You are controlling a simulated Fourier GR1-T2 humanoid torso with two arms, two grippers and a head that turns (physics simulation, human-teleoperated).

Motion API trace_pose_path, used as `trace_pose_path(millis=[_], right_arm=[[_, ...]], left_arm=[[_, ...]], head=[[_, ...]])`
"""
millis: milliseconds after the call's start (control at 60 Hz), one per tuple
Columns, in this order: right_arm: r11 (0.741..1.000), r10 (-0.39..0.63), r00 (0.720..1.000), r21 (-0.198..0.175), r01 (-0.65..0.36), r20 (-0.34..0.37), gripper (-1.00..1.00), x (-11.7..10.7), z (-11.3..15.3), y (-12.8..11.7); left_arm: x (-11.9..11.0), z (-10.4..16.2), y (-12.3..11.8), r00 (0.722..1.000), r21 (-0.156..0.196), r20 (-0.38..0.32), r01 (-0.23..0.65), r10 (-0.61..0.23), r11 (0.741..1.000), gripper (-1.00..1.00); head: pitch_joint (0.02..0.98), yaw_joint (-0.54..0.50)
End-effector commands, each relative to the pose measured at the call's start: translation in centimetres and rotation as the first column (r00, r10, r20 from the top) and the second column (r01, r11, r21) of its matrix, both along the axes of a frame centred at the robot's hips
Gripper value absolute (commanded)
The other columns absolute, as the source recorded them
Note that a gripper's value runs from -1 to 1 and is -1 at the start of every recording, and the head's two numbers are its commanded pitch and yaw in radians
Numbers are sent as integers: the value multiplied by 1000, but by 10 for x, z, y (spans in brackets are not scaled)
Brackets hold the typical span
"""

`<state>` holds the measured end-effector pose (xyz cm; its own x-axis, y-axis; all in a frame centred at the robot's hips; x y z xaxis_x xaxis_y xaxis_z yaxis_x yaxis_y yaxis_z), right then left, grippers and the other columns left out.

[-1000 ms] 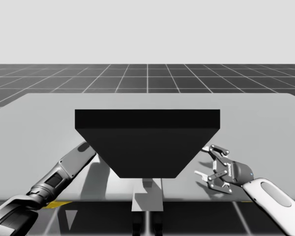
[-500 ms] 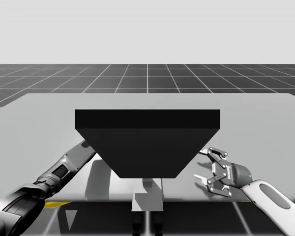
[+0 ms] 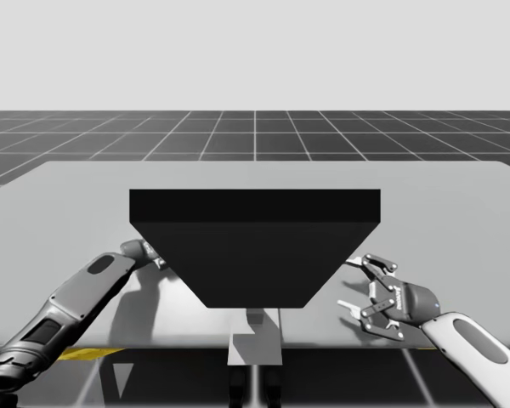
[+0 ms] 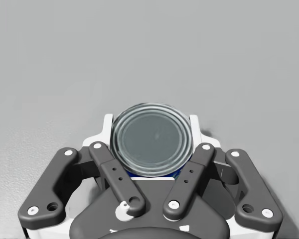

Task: Reach around the screen and pick up the object behind it.

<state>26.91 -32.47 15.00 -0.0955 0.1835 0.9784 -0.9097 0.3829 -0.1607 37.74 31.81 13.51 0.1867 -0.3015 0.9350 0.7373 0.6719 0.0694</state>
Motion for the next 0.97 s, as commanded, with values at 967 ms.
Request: trace_pose_path(millis=[967], right_arm=[[953, 91, 990, 279, -117, 105, -1000, -5, 19, 3]], left_arm=[[-51, 233, 55, 868, -112, 480, -79, 123, 991, 1000]], head=[[100, -20]])
